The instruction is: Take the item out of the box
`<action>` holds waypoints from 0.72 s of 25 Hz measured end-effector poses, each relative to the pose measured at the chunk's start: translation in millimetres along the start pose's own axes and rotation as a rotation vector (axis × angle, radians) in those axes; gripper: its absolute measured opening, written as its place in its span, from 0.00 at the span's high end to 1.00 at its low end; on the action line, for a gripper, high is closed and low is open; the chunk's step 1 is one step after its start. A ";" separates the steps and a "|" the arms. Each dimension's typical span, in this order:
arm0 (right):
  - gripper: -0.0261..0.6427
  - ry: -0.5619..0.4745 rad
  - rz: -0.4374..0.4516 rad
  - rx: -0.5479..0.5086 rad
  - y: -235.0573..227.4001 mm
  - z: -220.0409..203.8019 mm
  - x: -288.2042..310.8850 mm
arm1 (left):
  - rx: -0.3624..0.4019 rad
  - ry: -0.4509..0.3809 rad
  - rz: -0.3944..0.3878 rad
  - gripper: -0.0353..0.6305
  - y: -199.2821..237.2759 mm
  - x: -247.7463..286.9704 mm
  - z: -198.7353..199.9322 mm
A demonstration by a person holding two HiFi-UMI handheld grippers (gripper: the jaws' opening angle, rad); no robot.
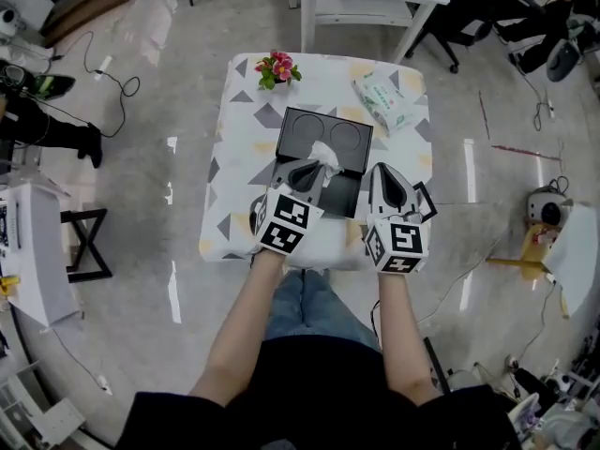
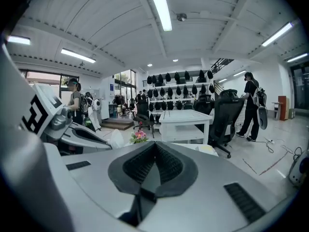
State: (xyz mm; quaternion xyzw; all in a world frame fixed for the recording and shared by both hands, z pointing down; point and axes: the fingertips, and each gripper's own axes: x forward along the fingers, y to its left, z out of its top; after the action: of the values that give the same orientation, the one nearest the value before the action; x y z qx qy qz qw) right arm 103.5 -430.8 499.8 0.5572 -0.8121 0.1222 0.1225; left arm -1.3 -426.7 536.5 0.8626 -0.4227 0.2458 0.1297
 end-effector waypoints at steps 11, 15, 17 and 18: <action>0.96 -0.207 -0.042 -0.018 18.6 62.8 -58.3 | 0.072 -0.419 0.173 0.91 29.8 -111.4 96.2; 0.96 -0.259 -0.056 -0.018 20.9 75.6 -75.7 | 0.073 -0.493 0.200 0.91 30.0 -139.0 105.2; 0.96 -0.278 -0.057 -0.023 23.2 81.3 -82.0 | 0.076 -0.524 0.212 0.91 30.3 -150.8 108.4; 0.96 -0.286 -0.057 -0.026 24.5 83.6 -84.5 | 0.077 -0.537 0.219 0.91 30.7 -155.4 109.5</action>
State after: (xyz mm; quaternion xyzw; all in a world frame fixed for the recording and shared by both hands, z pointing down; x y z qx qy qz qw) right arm 104.8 -376.4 391.4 0.5899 -0.8068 0.0276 0.0164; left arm -72.3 -389.3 361.4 0.8504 -0.5228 0.0370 -0.0467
